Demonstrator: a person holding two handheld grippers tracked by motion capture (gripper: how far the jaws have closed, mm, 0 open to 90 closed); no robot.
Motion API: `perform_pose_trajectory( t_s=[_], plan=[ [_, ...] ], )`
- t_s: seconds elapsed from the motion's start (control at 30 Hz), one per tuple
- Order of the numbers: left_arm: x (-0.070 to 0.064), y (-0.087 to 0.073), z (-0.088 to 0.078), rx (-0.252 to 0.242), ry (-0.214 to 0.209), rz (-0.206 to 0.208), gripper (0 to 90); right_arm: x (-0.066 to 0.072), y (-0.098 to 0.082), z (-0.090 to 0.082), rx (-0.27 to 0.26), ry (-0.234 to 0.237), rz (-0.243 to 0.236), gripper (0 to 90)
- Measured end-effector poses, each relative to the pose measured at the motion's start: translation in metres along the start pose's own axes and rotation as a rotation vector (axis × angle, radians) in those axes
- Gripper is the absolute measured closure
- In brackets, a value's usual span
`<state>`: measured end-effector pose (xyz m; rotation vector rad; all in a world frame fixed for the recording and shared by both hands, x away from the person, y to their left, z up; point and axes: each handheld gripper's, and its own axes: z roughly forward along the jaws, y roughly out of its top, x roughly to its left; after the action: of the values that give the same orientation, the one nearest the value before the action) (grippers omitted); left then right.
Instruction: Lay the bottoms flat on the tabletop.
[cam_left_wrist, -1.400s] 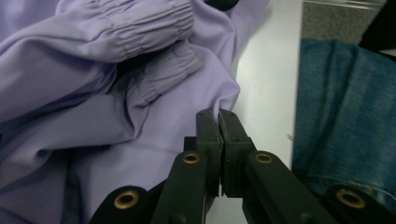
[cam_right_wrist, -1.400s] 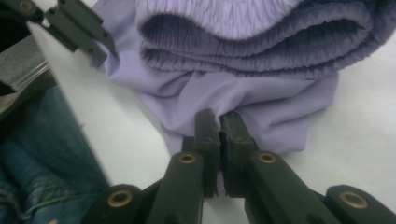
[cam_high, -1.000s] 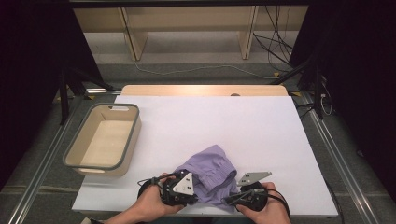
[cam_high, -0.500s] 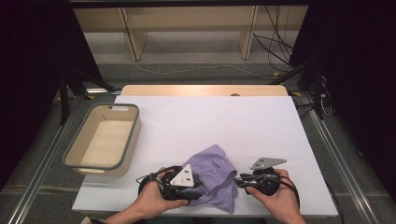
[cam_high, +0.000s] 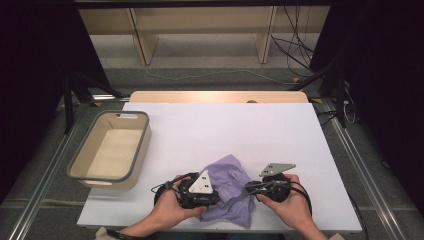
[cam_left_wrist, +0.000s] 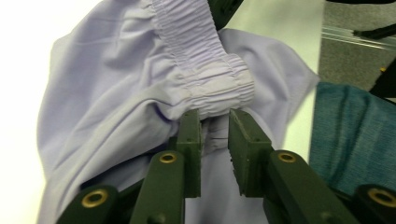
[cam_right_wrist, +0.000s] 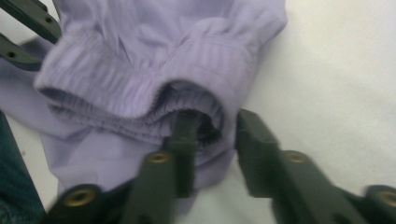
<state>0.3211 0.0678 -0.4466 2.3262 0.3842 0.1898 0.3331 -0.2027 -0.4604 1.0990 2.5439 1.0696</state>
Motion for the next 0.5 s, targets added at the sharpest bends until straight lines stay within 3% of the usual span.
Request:
perform_pose_trajectory(
  t_s=[0.07,0.23,0.37,0.5],
  plan=[
    [0.003,0.0,-0.001,-0.006,0.01,-0.009,77.6,0.002,0.003,-0.004,-0.022,0.01,0.032,86.1],
    [0.007,0.0,-0.007,-0.012,0.039,-0.009,77.8,0.005,0.009,-0.005,-0.045,0.008,0.052,86.7],
    [0.007,0.001,-0.019,-0.042,0.051,-0.014,76.1,0.006,0.011,-0.005,-0.049,0.005,0.064,87.2],
    [0.01,0.002,-0.034,-0.083,0.094,-0.035,74.4,0.004,0.01,-0.007,-0.048,0.0,0.081,87.2]
  ],
)
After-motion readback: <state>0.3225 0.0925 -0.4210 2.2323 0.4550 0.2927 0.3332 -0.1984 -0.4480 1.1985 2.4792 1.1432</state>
